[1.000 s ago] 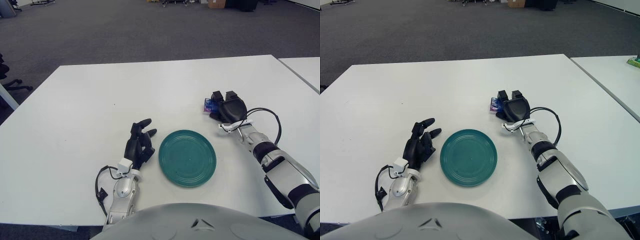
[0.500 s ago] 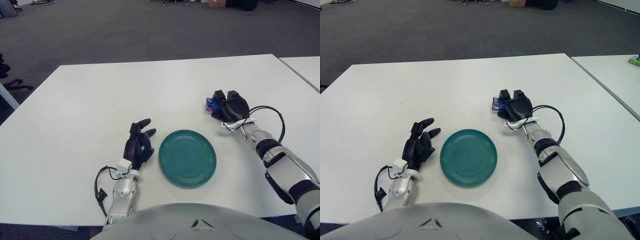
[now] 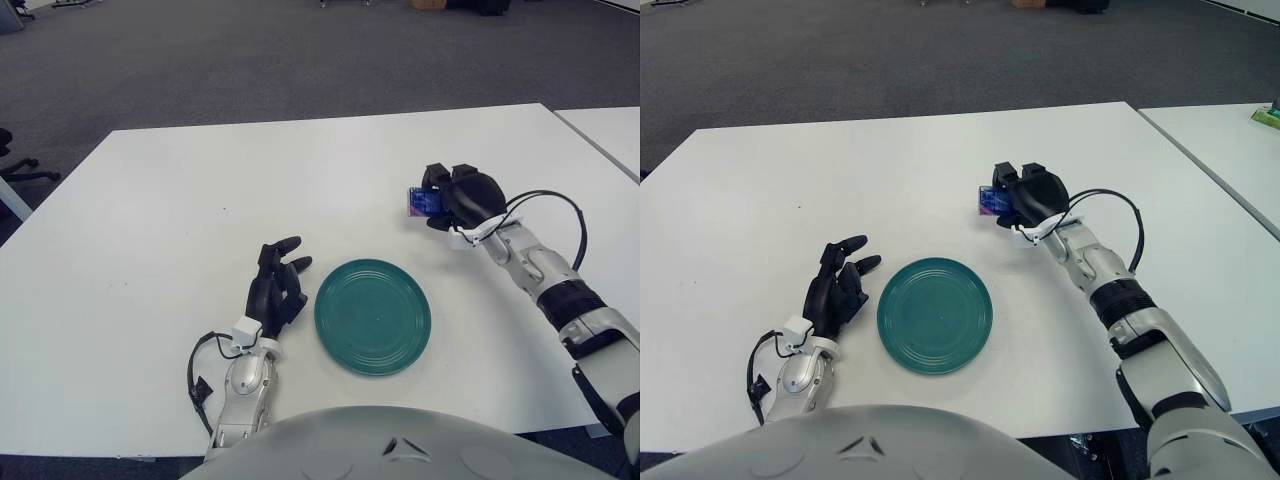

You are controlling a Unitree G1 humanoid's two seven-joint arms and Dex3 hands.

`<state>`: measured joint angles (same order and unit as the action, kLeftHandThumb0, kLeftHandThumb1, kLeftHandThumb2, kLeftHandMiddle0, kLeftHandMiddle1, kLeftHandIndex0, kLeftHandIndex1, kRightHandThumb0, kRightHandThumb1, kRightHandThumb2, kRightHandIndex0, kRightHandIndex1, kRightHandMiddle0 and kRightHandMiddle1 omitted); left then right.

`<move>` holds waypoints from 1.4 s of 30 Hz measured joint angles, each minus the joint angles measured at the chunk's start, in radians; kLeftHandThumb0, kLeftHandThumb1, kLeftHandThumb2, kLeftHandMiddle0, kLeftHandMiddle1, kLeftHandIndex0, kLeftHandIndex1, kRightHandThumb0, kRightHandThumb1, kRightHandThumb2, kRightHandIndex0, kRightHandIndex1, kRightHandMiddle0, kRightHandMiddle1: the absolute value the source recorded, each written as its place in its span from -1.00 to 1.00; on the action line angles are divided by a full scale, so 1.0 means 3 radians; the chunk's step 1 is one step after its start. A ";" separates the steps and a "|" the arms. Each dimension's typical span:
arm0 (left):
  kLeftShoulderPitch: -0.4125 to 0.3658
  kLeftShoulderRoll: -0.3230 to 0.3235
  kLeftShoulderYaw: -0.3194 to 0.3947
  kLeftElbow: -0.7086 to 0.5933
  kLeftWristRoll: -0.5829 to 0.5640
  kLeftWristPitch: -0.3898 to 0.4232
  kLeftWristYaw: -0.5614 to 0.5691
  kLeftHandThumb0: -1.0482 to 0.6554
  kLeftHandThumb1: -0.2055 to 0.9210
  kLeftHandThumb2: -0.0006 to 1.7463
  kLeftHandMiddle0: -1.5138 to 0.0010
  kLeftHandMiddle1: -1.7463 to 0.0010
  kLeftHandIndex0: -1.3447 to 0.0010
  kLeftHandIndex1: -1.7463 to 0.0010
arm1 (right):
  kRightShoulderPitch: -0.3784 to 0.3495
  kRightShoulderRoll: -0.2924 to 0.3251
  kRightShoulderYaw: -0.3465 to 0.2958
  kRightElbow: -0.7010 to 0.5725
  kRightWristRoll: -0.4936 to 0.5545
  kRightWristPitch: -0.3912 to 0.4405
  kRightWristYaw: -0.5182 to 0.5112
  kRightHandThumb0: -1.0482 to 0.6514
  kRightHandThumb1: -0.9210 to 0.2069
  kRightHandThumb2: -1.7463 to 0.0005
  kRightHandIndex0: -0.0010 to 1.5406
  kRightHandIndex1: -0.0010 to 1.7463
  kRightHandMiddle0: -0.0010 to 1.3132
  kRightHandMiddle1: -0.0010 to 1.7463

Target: Put the gum into the plate.

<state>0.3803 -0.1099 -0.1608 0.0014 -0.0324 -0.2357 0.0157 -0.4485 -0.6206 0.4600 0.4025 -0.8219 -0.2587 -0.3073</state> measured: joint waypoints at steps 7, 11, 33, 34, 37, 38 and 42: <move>0.0010 0.0001 -0.0004 -0.0029 0.0001 0.0029 -0.0008 -0.63 1.00 -0.03 0.48 -0.09 0.71 -0.32 | 0.0257 -0.0013 -0.0116 -0.0955 0.0000 0.0134 0.0455 -0.29 -0.13 -0.34 0.56 1.00 -0.21 1.00; 0.0020 0.0002 -0.0002 -0.0054 0.0000 0.0104 -0.0015 -0.63 1.00 -0.03 0.49 -0.08 0.72 -0.31 | 0.0442 0.0002 -0.0143 -0.1477 -0.0001 0.0205 0.0785 -0.28 -0.14 -0.33 0.56 1.00 -0.21 1.00; -0.0004 -0.0014 0.0064 0.0070 -0.0116 -0.0079 -0.0001 -0.72 1.00 0.01 0.47 -0.15 0.74 -0.44 | 0.1291 0.0285 0.0052 -0.2426 -0.0250 -0.0015 0.1383 -0.34 0.12 -0.55 0.57 1.00 -0.03 1.00; -0.0009 -0.0016 0.0074 0.0080 -0.0133 -0.0084 -0.0001 -0.73 1.00 0.02 0.47 -0.14 0.74 -0.44 | 0.1291 0.0296 0.0057 -0.2430 -0.0259 -0.0031 0.1390 -0.34 0.13 -0.55 0.57 1.00 -0.03 1.00; -0.0036 -0.0021 0.0101 0.0105 -0.0176 -0.0082 -0.0001 -0.73 1.00 0.04 0.48 -0.11 0.74 -0.44 | 0.1289 0.0340 0.0071 -0.2447 -0.0279 -0.0066 0.1446 -0.35 0.15 -0.57 0.58 1.00 -0.01 1.00; -0.0038 -0.0021 0.0103 0.0109 -0.0189 -0.0082 -0.0001 -0.74 1.00 0.04 0.48 -0.10 0.75 -0.44 | 0.1289 0.0358 0.0080 -0.2451 -0.0285 -0.0071 0.1471 -0.35 0.16 -0.57 0.58 1.00 -0.01 1.00; -0.0040 -0.0020 0.0104 0.0123 -0.0203 -0.0082 -0.0001 -0.75 1.00 0.05 0.48 -0.08 0.76 -0.43 | 0.1299 0.0414 0.0133 -0.2451 -0.0337 -0.0072 0.1559 -0.36 0.17 -0.58 0.58 1.00 0.00 1.00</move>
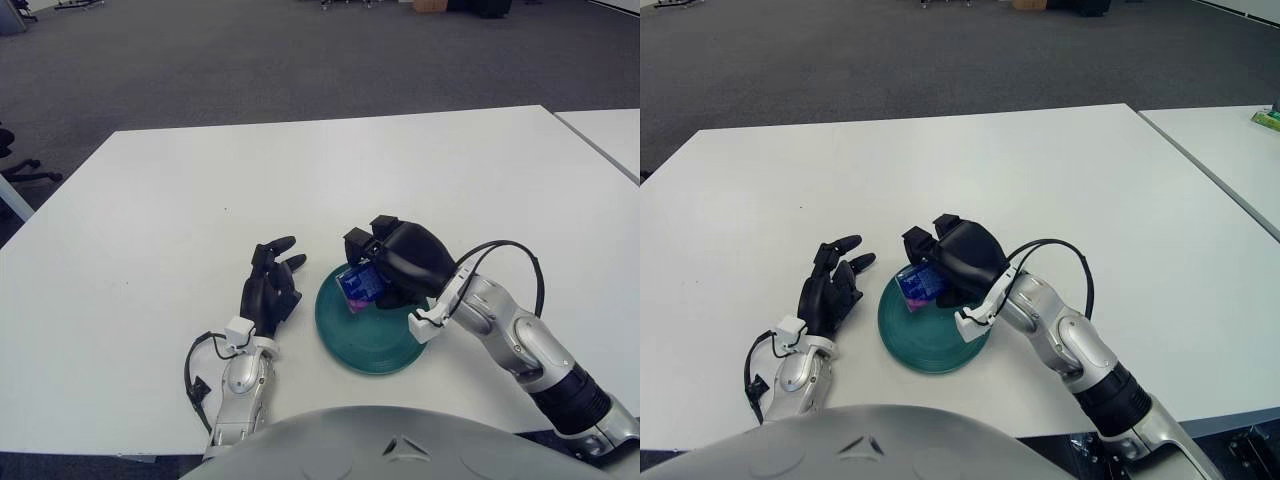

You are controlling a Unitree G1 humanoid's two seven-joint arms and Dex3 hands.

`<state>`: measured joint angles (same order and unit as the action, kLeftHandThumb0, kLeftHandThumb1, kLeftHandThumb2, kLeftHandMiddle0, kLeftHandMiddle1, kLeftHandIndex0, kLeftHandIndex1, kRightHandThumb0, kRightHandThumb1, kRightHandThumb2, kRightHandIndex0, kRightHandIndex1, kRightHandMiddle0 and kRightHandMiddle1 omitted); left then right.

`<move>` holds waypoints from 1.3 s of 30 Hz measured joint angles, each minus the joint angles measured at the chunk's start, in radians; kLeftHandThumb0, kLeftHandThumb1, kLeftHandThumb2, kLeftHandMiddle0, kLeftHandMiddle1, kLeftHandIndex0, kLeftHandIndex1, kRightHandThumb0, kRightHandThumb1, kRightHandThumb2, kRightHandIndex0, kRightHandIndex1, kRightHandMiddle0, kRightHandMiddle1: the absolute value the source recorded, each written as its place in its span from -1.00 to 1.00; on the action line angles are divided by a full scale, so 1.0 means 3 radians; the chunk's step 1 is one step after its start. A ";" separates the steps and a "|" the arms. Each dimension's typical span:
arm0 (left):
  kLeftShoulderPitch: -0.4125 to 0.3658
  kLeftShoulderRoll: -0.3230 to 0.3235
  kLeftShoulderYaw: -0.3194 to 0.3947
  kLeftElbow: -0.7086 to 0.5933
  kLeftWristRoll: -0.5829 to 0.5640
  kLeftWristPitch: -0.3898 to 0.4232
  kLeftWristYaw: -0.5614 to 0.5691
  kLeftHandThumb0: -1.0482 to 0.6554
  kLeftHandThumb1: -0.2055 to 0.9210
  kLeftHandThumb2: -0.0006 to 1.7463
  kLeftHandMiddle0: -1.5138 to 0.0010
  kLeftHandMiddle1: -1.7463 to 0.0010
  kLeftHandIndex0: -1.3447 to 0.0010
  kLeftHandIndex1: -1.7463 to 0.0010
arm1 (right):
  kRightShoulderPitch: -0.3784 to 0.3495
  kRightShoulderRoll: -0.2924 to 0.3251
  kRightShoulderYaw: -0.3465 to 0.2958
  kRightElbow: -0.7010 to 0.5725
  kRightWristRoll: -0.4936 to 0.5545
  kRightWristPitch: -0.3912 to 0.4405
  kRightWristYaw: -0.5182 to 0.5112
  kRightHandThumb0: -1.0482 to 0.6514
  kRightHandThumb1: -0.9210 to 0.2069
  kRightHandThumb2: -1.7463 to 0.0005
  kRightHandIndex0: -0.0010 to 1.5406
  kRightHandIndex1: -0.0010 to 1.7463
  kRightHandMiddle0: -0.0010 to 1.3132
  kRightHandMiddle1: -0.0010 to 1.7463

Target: Put the gum into the plate.

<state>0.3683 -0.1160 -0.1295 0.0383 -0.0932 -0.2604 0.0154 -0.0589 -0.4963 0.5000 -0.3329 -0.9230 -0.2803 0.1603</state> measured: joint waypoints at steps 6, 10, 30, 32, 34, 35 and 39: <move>-0.0007 0.0001 -0.0004 0.0021 0.0002 -0.0006 0.0002 -0.75 1.00 0.06 0.48 -0.07 0.79 -0.41 | 0.0067 0.0071 0.0099 0.0014 -0.0125 -0.0057 -0.0003 -0.33 0.01 -0.46 0.49 1.00 -0.10 1.00; -0.0007 0.0001 -0.0009 0.0021 0.0005 -0.0009 0.0007 -0.75 1.00 0.06 0.47 -0.06 0.80 -0.41 | 0.0130 0.0061 0.0109 0.0109 -0.0125 -0.0186 -0.0084 -0.32 -0.62 0.07 -0.10 0.95 -0.52 0.90; 0.0011 -0.0006 -0.0028 -0.0094 -0.0163 0.0148 0.0070 -0.81 1.00 0.30 0.60 0.77 1.00 0.16 | 0.0159 -0.0166 -0.0068 -0.0130 0.0361 -0.0149 0.0903 -1.00 -1.00 -0.12 -1.00 -1.00 -1.00 -1.00; 0.0011 -0.0005 -0.0029 -0.0094 -0.0164 0.0147 0.0067 -0.82 1.00 0.31 0.60 0.79 1.00 0.18 | 0.0159 -0.0171 -0.0082 -0.0122 0.0417 -0.0164 0.0926 -1.00 -1.00 -0.11 -1.00 -1.00 -1.00 -1.00; 0.0010 -0.0004 -0.0029 -0.0093 -0.0163 0.0146 0.0061 -0.83 1.00 0.32 0.60 0.81 1.00 0.20 | 0.0159 -0.0174 -0.0096 -0.0113 0.0453 -0.0172 0.0943 -1.00 -1.00 -0.09 -1.00 -1.00 -1.00 -1.00; 0.0010 -0.0003 -0.0029 -0.0091 -0.0163 0.0145 0.0059 -0.83 1.00 0.32 0.60 0.81 1.00 0.20 | 0.0159 -0.0175 -0.0104 -0.0107 0.0475 -0.0176 0.0948 -1.00 -1.00 -0.09 -1.00 -1.00 -1.00 -1.00; 0.0007 -0.0003 -0.0029 -0.0078 -0.0157 0.0131 0.0057 -0.83 1.00 0.32 0.60 0.83 1.00 0.21 | 0.0159 -0.0175 -0.0129 -0.0092 0.0518 -0.0179 0.0957 -1.00 -1.00 -0.07 -1.00 -1.00 -1.00 -1.00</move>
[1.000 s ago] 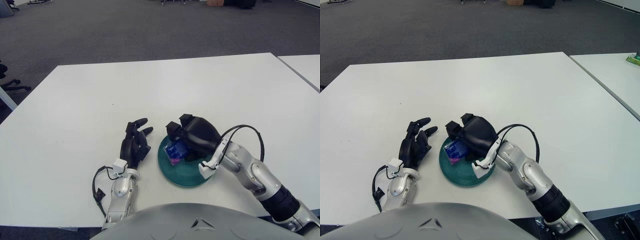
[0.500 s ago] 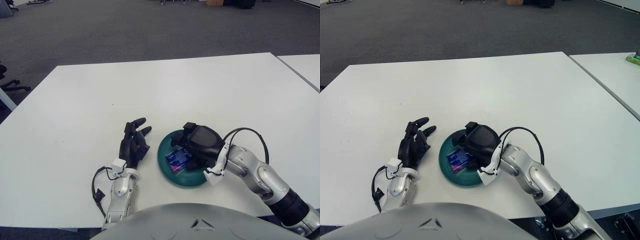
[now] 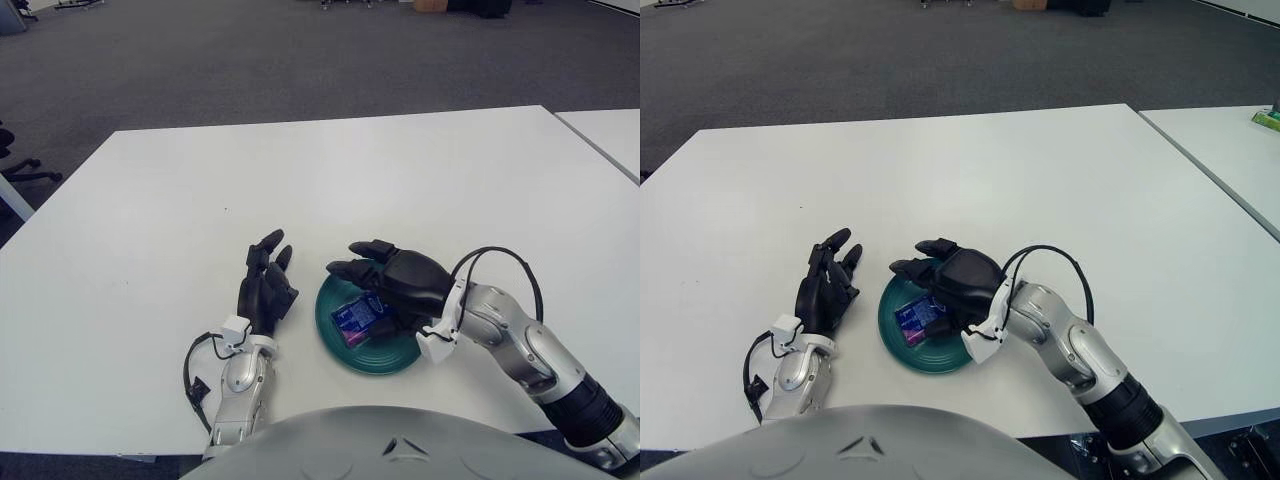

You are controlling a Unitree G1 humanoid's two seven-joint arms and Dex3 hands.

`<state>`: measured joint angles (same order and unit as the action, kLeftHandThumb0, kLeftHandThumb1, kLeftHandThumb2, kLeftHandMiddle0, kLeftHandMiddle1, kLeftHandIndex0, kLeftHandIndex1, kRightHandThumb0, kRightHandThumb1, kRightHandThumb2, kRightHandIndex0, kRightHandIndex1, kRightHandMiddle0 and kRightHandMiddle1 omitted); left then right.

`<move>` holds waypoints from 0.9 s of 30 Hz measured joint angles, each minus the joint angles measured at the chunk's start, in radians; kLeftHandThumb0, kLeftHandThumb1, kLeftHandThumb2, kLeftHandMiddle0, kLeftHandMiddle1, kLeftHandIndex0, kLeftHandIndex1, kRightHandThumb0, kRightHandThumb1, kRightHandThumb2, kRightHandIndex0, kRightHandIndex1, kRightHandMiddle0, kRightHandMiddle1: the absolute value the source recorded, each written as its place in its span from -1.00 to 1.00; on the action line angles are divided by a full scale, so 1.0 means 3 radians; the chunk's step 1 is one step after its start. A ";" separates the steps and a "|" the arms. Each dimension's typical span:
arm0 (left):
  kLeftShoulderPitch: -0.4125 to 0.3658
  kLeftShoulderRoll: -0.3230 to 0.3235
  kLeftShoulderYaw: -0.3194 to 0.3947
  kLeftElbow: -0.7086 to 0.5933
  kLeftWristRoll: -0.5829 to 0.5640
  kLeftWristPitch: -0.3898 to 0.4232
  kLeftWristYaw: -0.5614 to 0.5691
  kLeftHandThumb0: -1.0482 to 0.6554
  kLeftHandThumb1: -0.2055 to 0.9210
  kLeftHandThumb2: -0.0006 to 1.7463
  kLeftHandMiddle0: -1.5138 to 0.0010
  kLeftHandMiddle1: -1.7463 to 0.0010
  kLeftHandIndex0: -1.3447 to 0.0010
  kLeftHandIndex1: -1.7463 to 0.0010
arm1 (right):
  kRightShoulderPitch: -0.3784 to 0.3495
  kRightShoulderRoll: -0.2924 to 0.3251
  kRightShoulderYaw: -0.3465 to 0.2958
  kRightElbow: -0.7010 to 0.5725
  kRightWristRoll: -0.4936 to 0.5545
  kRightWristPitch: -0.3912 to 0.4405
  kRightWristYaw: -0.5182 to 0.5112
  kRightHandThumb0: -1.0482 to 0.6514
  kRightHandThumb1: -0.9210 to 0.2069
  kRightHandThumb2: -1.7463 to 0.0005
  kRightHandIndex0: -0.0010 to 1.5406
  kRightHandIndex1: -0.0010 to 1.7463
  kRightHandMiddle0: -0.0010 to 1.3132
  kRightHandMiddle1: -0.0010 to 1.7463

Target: Put the gum into the plate.

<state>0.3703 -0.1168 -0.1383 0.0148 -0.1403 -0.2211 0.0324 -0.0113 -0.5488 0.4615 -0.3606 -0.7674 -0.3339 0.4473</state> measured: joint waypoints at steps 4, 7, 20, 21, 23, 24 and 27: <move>-0.0003 0.0000 0.0000 0.0022 0.0005 -0.0028 0.0000 -0.83 1.00 0.32 0.59 0.84 1.00 0.21 | 0.0000 0.0008 -0.0006 0.0014 0.0007 -0.0005 -0.0002 -1.00 -1.00 -0.05 -1.00 -1.00 -1.00 -1.00; -0.0005 0.0000 -0.0002 0.0041 0.0012 -0.0056 0.0001 -0.83 1.00 0.32 0.59 0.84 1.00 0.21 | 0.0007 0.0021 -0.0018 0.0022 0.0021 -0.0025 -0.0044 -1.00 -1.00 -0.03 -1.00 -1.00 -1.00 -1.00; -0.0011 0.0000 -0.0018 0.0079 0.0033 -0.0136 0.0021 -0.87 1.00 0.21 0.43 0.80 0.98 -0.14 | 0.0281 0.0446 -0.0316 0.0175 0.0348 -0.0081 -0.0841 -1.00 -1.00 0.09 -1.00 -1.00 -1.00 -1.00; -0.0012 0.0000 -0.0019 0.0079 0.0033 -0.0143 0.0021 -0.87 1.00 0.21 0.41 0.80 0.97 -0.16 | 0.0326 0.0527 -0.0357 0.0218 0.0440 -0.0063 -0.0914 -1.00 -1.00 0.11 -1.00 -1.00 -1.00 -1.00; -0.0012 0.0000 -0.0023 0.0083 0.0035 -0.0159 0.0022 -0.89 1.00 0.21 0.38 0.78 0.96 -0.18 | 0.0402 0.0640 -0.0428 0.0329 0.0575 -0.0044 -0.1042 -1.00 -1.00 0.15 -1.00 -1.00 -0.99 -1.00; -0.0012 0.0001 -0.0025 0.0085 0.0039 -0.0164 0.0024 -0.90 1.00 0.21 0.36 0.77 0.96 -0.19 | 0.0443 0.0704 -0.0469 0.0416 0.0660 -0.0033 -0.1114 -1.00 -1.00 0.19 -1.00 -1.00 -0.98 -0.99; -0.0011 0.0003 -0.0030 0.0088 0.0045 -0.0171 0.0027 -0.92 1.00 0.21 0.33 0.75 0.97 -0.19 | 0.0545 0.0953 -0.0617 0.0723 0.0992 0.0066 -0.1287 -1.00 -1.00 0.23 -1.00 -1.00 -0.94 -0.97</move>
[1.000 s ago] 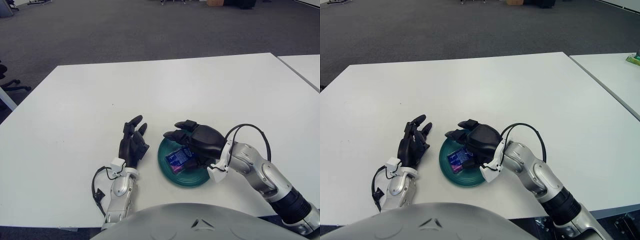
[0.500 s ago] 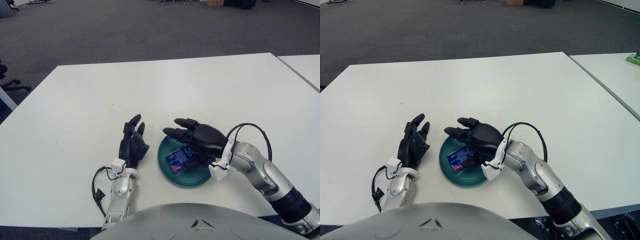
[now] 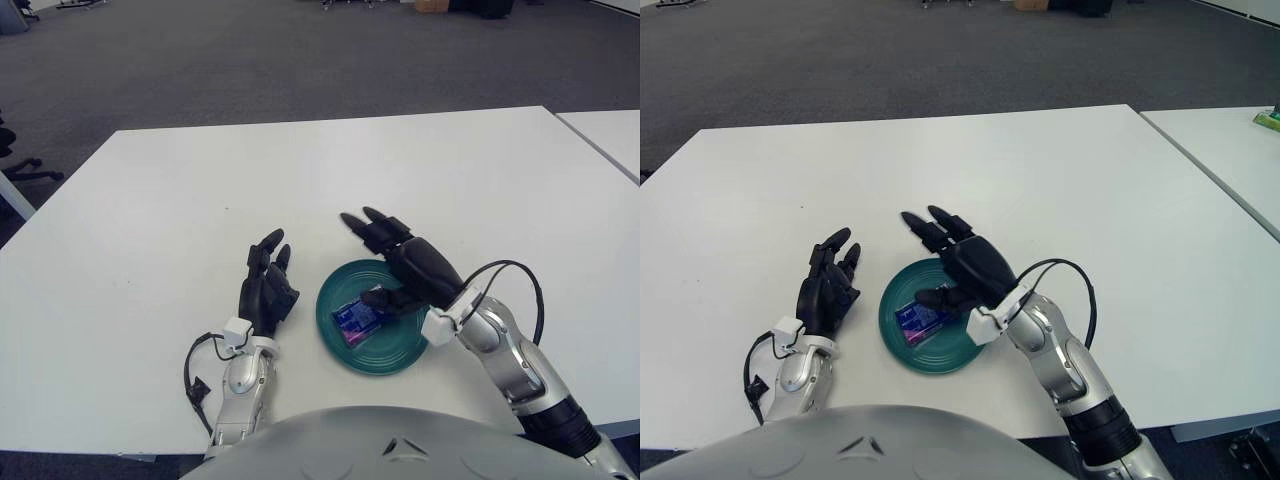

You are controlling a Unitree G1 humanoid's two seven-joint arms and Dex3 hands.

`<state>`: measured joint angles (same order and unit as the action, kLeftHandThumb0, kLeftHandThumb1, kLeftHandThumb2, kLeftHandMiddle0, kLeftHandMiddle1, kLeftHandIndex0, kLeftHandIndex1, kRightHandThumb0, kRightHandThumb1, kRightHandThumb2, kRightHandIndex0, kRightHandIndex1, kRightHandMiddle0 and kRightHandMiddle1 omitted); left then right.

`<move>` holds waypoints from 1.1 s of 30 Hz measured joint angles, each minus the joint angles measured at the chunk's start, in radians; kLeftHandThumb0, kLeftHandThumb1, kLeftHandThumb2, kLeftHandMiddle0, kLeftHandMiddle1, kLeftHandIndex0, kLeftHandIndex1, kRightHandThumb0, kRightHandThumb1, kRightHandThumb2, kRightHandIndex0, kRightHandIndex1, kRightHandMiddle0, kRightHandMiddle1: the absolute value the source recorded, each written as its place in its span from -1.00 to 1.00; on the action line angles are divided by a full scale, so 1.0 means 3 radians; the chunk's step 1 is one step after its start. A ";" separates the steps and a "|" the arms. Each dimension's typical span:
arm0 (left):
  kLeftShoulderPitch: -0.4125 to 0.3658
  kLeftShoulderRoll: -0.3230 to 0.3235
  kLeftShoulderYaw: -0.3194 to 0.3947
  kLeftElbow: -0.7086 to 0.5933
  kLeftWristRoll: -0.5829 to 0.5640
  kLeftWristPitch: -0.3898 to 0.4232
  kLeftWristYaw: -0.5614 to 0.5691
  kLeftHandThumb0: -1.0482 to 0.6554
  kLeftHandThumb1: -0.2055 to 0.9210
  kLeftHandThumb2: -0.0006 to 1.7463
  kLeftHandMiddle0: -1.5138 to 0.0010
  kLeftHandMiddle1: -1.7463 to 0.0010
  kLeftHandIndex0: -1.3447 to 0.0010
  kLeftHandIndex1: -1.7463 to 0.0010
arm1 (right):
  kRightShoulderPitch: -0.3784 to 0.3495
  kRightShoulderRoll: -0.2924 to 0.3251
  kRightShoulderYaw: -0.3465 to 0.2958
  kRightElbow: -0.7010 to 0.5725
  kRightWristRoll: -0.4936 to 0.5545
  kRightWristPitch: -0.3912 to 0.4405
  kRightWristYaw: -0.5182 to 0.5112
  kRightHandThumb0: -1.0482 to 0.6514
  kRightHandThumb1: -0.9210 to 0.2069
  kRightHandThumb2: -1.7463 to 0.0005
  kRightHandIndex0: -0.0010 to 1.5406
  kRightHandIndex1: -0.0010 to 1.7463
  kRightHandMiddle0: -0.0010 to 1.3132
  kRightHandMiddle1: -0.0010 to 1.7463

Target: Put the gum into the plate.

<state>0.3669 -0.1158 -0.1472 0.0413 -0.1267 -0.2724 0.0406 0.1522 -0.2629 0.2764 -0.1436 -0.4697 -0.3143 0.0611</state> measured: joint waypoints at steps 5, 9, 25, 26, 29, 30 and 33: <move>0.0000 0.0003 -0.0002 -0.0005 -0.0002 0.0008 -0.0003 -0.95 1.00 0.22 0.31 0.73 0.99 -0.17 | 0.0113 0.0528 -0.0281 0.0286 0.0663 0.0348 -0.0214 -0.97 -1.00 0.20 -1.00 -1.00 -0.94 -0.80; -0.0008 0.0006 -0.0025 -0.0008 -0.0011 0.0037 -0.0045 -0.96 1.00 0.21 0.30 0.71 1.00 -0.14 | 0.0107 0.0885 -0.0495 0.0380 0.1213 0.0498 -0.0281 -0.94 -1.00 0.14 -0.98 -0.99 -0.99 -0.64; -0.0017 0.0007 -0.0007 0.0017 -0.0072 0.0048 -0.0154 -0.98 1.00 0.20 0.33 0.68 0.95 -0.14 | 0.0324 0.0908 -0.0680 0.0136 0.1315 0.0686 -0.0343 -0.91 -1.00 0.04 -0.99 -1.00 -1.00 -0.61; -0.0017 0.0007 -0.0005 0.0021 -0.0071 0.0043 -0.0155 -0.98 1.00 0.20 0.33 0.68 0.95 -0.14 | 0.0326 0.0886 -0.0711 0.0141 0.1295 0.0686 -0.0351 -0.91 -1.00 0.04 -0.99 -1.00 -1.00 -0.61; -0.0019 0.0009 -0.0001 0.0030 -0.0063 0.0033 -0.0156 -0.97 1.00 0.20 0.34 0.68 0.94 -0.14 | 0.0332 0.0788 -0.0803 0.0152 0.1249 0.0675 -0.0378 -0.89 -1.00 0.07 -0.98 -0.99 -1.00 -0.58; -0.0019 0.0011 0.0000 0.0032 -0.0058 0.0029 -0.0158 -0.97 1.00 0.20 0.35 0.68 0.94 -0.14 | 0.0341 0.0764 -0.0827 0.0157 0.1238 0.0661 -0.0385 -0.88 -1.00 0.09 -0.98 -0.99 -1.00 -0.55; -0.0020 0.0016 0.0003 0.0032 -0.0036 0.0029 -0.0172 -0.96 1.00 0.21 0.37 0.69 0.94 -0.14 | 0.0395 0.0696 -0.0892 0.0231 0.1205 0.0512 -0.0421 -0.85 -1.00 0.13 -0.96 -0.99 -1.00 -0.51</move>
<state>0.3610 -0.1112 -0.1463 0.0508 -0.1376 -0.2636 -0.0110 0.2705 -0.0541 0.0090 -0.0742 -0.1083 -0.1606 -0.0653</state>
